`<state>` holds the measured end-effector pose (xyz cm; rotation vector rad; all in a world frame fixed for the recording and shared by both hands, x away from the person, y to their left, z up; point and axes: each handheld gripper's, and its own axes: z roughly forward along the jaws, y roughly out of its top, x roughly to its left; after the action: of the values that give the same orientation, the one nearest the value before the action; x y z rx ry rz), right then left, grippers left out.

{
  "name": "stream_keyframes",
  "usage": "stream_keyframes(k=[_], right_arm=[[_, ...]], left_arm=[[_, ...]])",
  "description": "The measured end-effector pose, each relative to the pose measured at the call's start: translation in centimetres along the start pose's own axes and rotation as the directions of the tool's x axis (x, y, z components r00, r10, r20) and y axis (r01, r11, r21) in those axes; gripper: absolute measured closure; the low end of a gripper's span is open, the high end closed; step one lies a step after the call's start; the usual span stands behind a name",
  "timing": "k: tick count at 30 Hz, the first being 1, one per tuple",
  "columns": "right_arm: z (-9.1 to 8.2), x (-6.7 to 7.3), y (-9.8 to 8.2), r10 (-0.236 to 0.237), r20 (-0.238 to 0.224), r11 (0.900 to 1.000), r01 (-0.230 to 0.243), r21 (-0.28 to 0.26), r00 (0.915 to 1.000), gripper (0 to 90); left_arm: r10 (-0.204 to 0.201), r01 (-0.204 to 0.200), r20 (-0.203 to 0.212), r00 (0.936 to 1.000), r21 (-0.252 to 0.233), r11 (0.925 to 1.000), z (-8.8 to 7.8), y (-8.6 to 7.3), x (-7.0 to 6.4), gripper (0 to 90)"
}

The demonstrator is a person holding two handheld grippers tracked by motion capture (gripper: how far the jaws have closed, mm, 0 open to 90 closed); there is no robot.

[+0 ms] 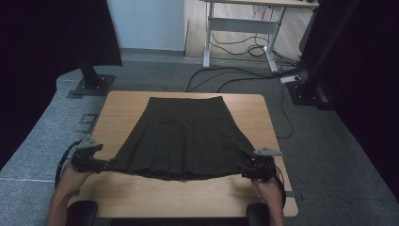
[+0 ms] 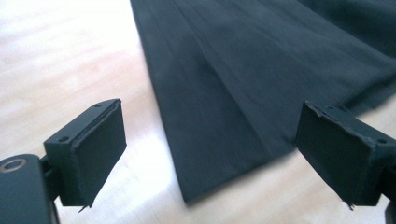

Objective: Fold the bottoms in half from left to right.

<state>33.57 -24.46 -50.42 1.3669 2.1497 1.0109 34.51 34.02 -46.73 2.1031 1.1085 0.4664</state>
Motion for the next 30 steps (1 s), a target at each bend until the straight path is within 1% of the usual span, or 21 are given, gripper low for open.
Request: stream_keyframes(k=[2,5,6,7,8,10,13,14,15,16,17,18,19,20,21,22,25,27,28,29,30], right_arm=[[0.6,0.9,0.7,-0.015,-0.024,1.0,0.016,0.008,0.9996,11.8],[1.5,2.2,1.4,-0.032,-0.059,0.999,0.033,0.016,0.9977,12.0],[2.2,3.0,1.8,-0.045,-0.079,0.998,0.047,0.029,0.9958,12.0],[2.2,3.0,1.8,-0.045,-0.079,0.998,0.047,0.029,0.9958,12.0],[2.5,3.3,1.9,-0.046,-0.083,0.998,0.049,0.036,0.9955,12.0],[3.4,4.2,2.2,-0.047,-0.091,0.998,0.052,0.048,0.9948,12.0],[4.6,5.2,2.3,-0.045,-0.082,0.995,0.051,0.081,0.9956,11.4],[4.8,5.3,2.3,-0.043,-0.076,0.994,0.05,0.093,0.9961,11.3],[5.1,5.5,2.1,-0.041,-0.068,0.993,0.049,0.107,0.9969,10.8],[5.3,5.5,1.8,-0.041,-0.045,0.992,0.047,0.12,0.9981,10.0],[5.4,5.4,1.7,-0.044,-0.031,0.991,0.047,0.128,0.9986,9.6],[5.5,5.3,1.5,-0.041,-0.01,0.99,0.042,0.138,0.9991,9.4],[5.6,5.1,1.2,-0.034,0.008,0.989,0.032,0.147,0.9994,9.1],[5.7,4.9,1.0,-0.024,0.024,0.988,0.02,0.153,0.9994,9.1],[5.8,4.6,0.8,-0.015,0.039,0.986,0.008,0.165,0.9992,9.3],[6.1,4.4,0.5,0.0,0.052,0.983,-0.01,0.185,0.9987,8.7],[6.4,4.0,0.3,0.002,0.06,0.984,-0.013,0.176,0.9982,7.0],[6.5,3.9,0.5,0.001,0.061,0.983,-0.013,0.185,0.9981,5.0],[6.6,3.7,0.5,0.001,0.061,0.983,-0.012,0.185,0.9981,2.9],[6.7,3.4,0.4,-0.003,0.058,0.983,-0.008,0.184,0.9983,1.9],[6.8,3.2,0.5,-0.005,0.057,0.983,-0.005,0.182,0.9984,1.4]], left_arm=[[0.006,-0.006,-0.009,0.9999,0.003,1.0,1.3,1.2,0.3,8.6],[-0.008,0.008,-0.018,0.9998,0.014,0.9999,3.8,2.8,0.8,8.6],[-0.016,0.017,-0.023,0.9996,0.019,0.9997,5.5,3.7,1.1,8.6],[-0.016,0.017,-0.023,0.9996,0.019,0.9997,5.5,3.7,1.1,8.6],[-0.023,0.024,-0.031,0.9993,0.032,0.9992,6.8,4.3,1.3,8.6],[-0.02,0.023,-0.06,0.998,0.055,0.9982,8.9,5.0,1.6,8.6],[-0.015,0.023,-0.096,0.9953,0.085,0.9961,11.6,5.4,2.0,7.4],[-0.023,0.035,-0.114,0.9933,0.108,0.9935,12.6,5.4,2.2,7.0],[-0.023,0.041,-0.131,0.9911,0.129,0.9908,13.5,5.2,2.5,6.9],[-0.025,0.045,-0.142,0.9895,0.139,0.9892,14.0,5.0,2.6,6.1],[-0.03,0.053,-0.146,0.9888,0.153,0.9868,14.5,4.8,2.8,5.2],[-0.045,0.066,-0.135,0.9898,0.154,0.9859,14.9,4.5,3.0,3.7],[-0.077,0.092,-0.116,0.9903,0.134,0.9866,15.0,4.2,3.2,1.7],[-0.102,0.115,-0.106,0.9891,0.12,0.9861,15.1,3.9,3.4,1.4],[-0.117,0.128,-0.103,0.9877,0.099,0.9869,15.1,3.6,3.5,0.8],[-0.118,0.128,-0.104,0.9876,0.09,0.9877,15.0,3.4,3.5,0.0],[-0.132,0.143,-0.126,0.9832,0.085,0.9861,14.6,3.2,3.0,1.4],[-0.142,0.153,-0.14,0.9799,0.07,0.9858,14.2,2.9,2.2,8.3],[-0.156,0.166,-0.155,0.9756,0.055,0.9846,14.0,2.7,1.7,12.3],[-0.163,0.173,-0.16,0.9737,0.05,0.9838,13.8,2.5,1.4,15.3],[-0.166,0.176,-0.165,0.9723,0.048,0.9833,13.7,2.4,1.1,15.7]])
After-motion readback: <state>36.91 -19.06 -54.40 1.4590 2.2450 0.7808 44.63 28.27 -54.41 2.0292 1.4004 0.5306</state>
